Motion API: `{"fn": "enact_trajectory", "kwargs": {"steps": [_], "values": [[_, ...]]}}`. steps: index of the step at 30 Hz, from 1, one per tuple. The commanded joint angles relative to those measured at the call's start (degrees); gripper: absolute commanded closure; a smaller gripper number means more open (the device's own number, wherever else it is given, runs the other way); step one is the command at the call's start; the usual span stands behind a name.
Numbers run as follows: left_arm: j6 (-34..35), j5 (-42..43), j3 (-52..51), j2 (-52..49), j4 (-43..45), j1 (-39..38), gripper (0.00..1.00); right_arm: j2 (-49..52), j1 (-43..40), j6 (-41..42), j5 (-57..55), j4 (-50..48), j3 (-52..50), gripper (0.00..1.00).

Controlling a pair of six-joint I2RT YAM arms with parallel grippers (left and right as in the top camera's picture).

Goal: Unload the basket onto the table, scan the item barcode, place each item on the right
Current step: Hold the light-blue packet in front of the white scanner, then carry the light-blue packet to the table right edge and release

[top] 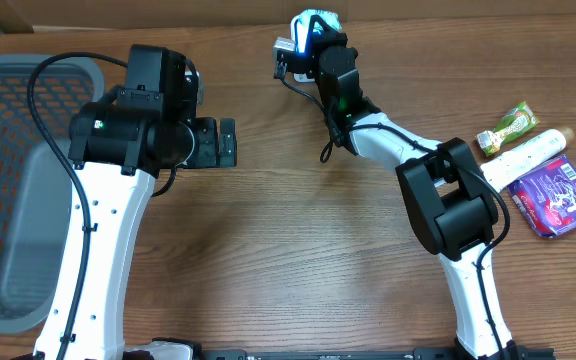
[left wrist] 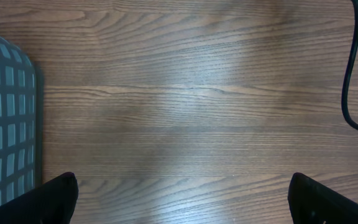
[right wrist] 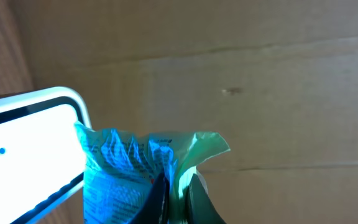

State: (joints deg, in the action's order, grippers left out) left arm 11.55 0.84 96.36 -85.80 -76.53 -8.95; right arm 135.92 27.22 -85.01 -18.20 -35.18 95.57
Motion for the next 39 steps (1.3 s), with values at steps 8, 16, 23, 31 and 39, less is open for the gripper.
{"fn": "enact_trajectory", "kwargs": {"steps": [8, 16, 23, 31, 39], "values": [[-0.85, 0.22, 0.17, -0.44, 0.09, -0.07, 0.01, -5.79, 2.12, 7.56, -6.38, -0.13, 1.68, 0.96], [-0.83, 0.22, 0.17, -0.44, 0.09, -0.07, 0.00, -20.96, 2.73, 26.69, -7.89, 33.31, 1.68, 0.96], [-0.85, 0.22, 0.17, -0.44, 0.09, -0.07, 0.01, -32.15, 1.49, 68.67, 7.80, 62.27, 1.68, 0.96], [-0.85, 0.22, 0.17, -0.44, 0.09, -0.07, 0.00, -33.35, -1.81, 86.73, 28.52, 89.53, 1.46, 0.96], [-0.85, 0.22, 0.17, -0.44, 0.09, -0.07, 0.00, -33.38, -14.32, 89.39, 25.35, 104.72, 1.46, 0.96]]}}
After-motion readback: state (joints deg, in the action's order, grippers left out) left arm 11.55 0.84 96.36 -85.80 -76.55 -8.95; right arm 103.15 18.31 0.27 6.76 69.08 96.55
